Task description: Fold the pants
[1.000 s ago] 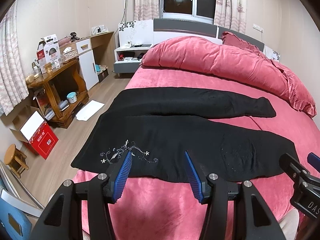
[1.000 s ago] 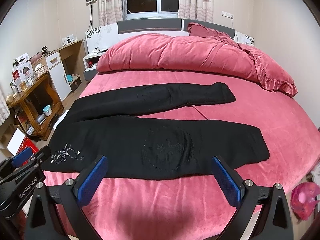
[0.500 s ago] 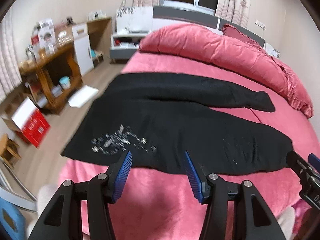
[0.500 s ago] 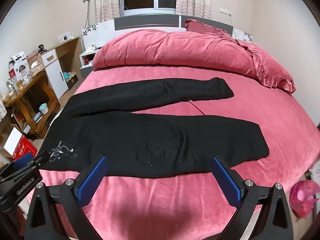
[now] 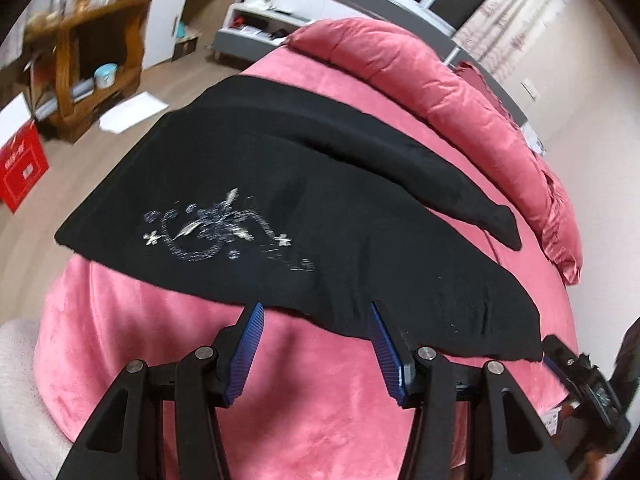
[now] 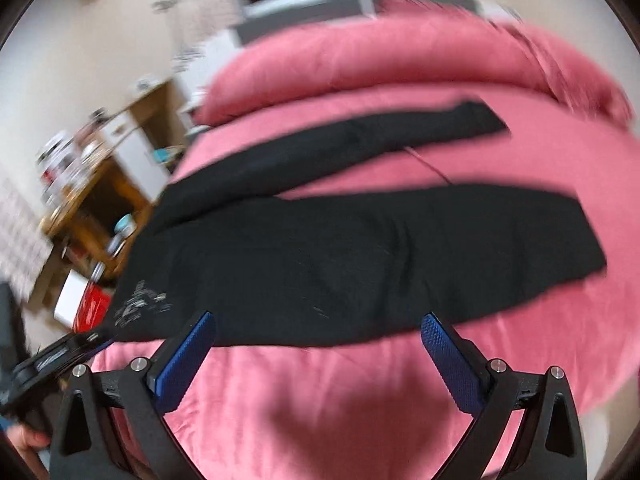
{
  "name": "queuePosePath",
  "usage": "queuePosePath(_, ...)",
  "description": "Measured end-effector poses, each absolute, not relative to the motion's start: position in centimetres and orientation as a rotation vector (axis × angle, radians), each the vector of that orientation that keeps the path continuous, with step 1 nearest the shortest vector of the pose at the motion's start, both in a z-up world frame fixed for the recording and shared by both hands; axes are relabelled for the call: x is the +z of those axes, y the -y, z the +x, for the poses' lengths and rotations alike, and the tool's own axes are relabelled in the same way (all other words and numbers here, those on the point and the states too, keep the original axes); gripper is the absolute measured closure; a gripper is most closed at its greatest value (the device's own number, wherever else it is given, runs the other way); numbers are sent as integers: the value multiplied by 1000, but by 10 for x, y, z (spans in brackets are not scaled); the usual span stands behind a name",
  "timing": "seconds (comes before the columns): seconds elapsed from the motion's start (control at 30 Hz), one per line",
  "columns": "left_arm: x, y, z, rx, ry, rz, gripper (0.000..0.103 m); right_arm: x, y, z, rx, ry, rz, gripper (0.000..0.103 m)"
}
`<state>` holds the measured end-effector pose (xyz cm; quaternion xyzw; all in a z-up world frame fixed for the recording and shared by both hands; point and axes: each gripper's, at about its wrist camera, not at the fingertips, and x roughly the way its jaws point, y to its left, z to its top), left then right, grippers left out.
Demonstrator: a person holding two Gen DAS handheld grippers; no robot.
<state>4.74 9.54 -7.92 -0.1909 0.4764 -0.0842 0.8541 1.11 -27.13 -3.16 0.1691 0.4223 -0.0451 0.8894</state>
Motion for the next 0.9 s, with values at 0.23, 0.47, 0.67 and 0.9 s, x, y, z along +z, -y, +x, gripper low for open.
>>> queuePosePath(0.23, -97, -126, 58, -111, -999, -450, 50, -65, 346, 6, -220, -860, 467, 0)
queuePosePath(0.47, -125, -154, 63, -91, -976, -560, 50, -96, 424, -10, -274, -816, 755, 10)
queuePosePath(0.67, -135, -160, 65, -109, -923, -527, 50, -121, 471, -25, -292, -732, 961, 28)
queuePosePath(0.9, -151, -184, 72, -124, -897, -723, 50, -147, 498, -34, -248, -605, 1147, 44)
